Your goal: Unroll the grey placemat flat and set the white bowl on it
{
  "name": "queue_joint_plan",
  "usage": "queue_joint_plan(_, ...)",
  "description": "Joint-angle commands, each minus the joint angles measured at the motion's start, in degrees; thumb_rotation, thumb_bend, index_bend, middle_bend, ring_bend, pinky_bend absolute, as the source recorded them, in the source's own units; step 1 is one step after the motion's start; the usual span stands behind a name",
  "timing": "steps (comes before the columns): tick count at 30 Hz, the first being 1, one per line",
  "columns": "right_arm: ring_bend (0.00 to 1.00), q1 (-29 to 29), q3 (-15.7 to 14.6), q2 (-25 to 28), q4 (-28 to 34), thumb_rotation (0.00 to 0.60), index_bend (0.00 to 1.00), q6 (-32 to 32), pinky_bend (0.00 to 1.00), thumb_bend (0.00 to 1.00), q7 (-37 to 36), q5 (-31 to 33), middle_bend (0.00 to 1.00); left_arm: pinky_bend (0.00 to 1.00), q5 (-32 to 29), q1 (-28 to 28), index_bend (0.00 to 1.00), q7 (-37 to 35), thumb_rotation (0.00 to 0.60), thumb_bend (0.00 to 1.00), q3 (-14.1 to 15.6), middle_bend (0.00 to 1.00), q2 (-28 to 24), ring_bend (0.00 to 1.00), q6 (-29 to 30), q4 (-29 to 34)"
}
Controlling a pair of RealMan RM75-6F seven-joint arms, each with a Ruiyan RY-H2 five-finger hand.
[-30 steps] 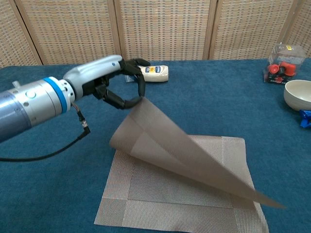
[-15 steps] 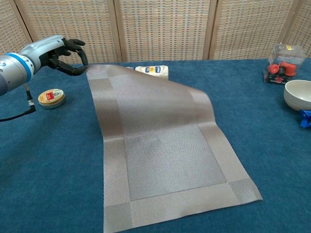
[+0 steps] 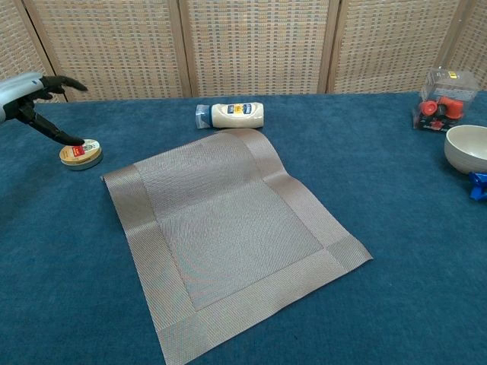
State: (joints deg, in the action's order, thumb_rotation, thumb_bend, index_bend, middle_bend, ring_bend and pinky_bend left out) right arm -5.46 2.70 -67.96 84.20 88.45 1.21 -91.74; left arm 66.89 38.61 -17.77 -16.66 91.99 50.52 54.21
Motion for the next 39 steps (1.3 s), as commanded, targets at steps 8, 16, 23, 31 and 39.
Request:
queue_joint_plan(8,0.0,-5.2,-2.3,-1.6,-3.5,0.6,0.11,-7.1,0.0,0.0,0.6,-5.2,0.0,0.0,7.9,-9.8,0.0,4.4,0.6,0.0,4.4,0.0,-10.1,0.0,18.1,11.9)
queue_joint_plan(16,0.0,-13.2,-3.0,-3.5,-5.4,0.6,0.16,-16.6,0.0,0.0,-1.0,-9.4,0.0,0.0,4.2,-18.0,0.0,19.6,0.6,0.0,7.4,0.0,-23.2,0.0,24.4,37.0)
queue_joint_plan(23,0.0,-18.9,-2.6,-9.0,-9.0,0.6,0.17,-21.3,0.0,0.0,-1.4,-11.8,0.0,0.0,4.6,-24.0,0.0,30.9,0.6,0.0,12.1,0.0,-27.9,0.0,31.1,48.0)
queue_joint_plan(31,0.0,-24.0,-2.8,-14.7,-11.8,0.6,0.17,-27.4,0.0,0.0,-1.3,-12.2,0.0,0.0,6.3,-27.5,0.0,35.5,0.6,0.0,15.1,0.0,-29.8,0.0,34.8,53.0)
queue_joint_plan(39,0.0,-26.9,-2.3,-19.3,-13.6,0.6,0.17,-30.5,0.0,0.0,0.9,-11.2,0.0,0.0,7.4,-28.4,0.0,34.6,0.6,0.0,15.2,0.0,-30.3,0.0,35.0,52.6)
